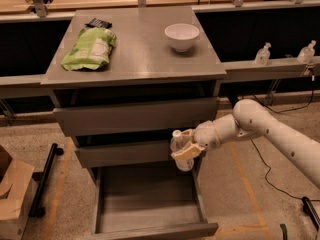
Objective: Pick blue plastic bottle from bottom drawer and place on counter
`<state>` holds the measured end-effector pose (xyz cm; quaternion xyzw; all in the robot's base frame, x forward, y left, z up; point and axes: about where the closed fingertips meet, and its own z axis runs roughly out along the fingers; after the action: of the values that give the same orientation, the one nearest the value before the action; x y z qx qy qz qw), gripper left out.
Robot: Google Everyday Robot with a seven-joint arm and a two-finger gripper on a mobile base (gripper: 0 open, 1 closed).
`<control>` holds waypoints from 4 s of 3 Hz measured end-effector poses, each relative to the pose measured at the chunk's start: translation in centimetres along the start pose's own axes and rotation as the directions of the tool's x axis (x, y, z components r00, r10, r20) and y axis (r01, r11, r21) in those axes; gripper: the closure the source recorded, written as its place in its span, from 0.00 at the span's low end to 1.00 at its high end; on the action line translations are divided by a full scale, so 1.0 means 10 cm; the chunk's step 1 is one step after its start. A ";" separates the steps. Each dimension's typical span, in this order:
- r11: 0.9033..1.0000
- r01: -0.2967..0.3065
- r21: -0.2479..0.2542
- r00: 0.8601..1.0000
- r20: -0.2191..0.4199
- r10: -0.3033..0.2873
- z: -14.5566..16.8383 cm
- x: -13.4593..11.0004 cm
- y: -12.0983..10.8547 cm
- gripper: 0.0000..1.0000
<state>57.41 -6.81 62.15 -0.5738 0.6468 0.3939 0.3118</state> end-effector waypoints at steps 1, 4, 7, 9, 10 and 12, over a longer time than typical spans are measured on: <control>0.999 0.047 0.023 0.999 -0.025 -0.047 -0.18 -0.33 0.11 1.00; 0.925 0.376 0.062 0.917 -0.168 -0.362 -1.11 -2.75 0.70 1.00; 0.876 0.464 0.134 0.882 -0.158 -0.444 -1.26 -3.32 0.39 1.00; 0.807 0.509 0.298 0.860 -0.148 -0.488 -1.60 -3.96 -0.23 1.00; 0.777 0.437 0.453 0.894 -0.124 -0.430 -1.79 -4.05 -0.59 1.00; 0.750 0.228 0.621 0.960 -0.014 -0.280 -1.90 -3.85 -1.10 1.00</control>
Offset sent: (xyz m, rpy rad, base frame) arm -0.0126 -0.0027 0.2321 -0.1199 -0.2663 0.0443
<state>74.82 -4.47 102.85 -0.5066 0.6424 0.1377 0.5583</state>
